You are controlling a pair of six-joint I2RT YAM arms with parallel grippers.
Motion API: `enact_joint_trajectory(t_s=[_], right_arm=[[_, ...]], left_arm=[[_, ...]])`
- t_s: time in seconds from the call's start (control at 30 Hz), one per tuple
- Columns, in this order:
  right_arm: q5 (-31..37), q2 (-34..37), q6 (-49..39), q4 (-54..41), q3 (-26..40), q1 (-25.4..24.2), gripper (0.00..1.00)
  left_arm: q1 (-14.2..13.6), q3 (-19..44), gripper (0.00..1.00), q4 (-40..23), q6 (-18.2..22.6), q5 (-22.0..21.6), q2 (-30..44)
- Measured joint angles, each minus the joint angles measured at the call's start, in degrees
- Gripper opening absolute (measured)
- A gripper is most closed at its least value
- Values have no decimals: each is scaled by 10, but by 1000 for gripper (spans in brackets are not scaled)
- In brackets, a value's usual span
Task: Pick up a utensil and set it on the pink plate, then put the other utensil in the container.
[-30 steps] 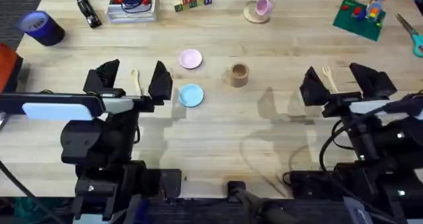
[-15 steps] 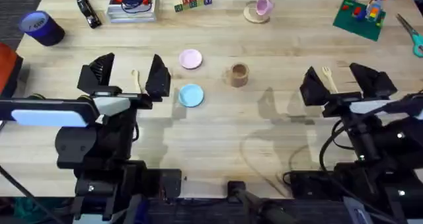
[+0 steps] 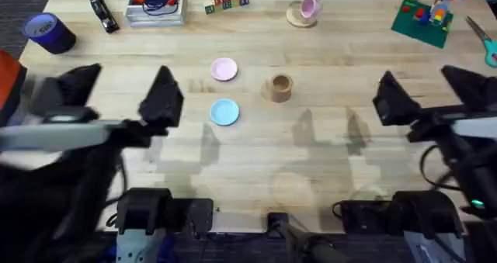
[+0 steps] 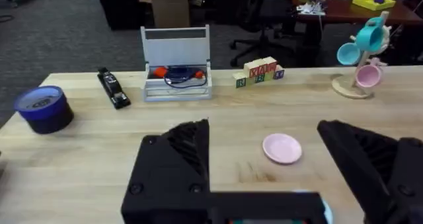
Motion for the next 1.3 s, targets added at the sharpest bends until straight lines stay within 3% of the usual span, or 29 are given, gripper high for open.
enact_joint_trajectory(t_s=[0.3, 0.63, 0.93, 1.13, 1.3], right_arm=[[0, 111, 0, -163, 176, 0, 995], [0, 308, -10, -370, 376, 0, 995], [2, 432, -48, -486, 503, 0, 995], [2, 446, -68, -489, 515, 0, 995], [2, 446, -72, -477, 515, 0, 995]], left_arm=[[0, 276, 995, -247, 0, -1, 149], [0, 490, 992, -429, 0, 0, 343], [0, 611, 993, -553, -10, 0, 464], [0, 650, 992, -647, -27, 0, 529], [0, 650, 994, -650, -31, 0, 566]])
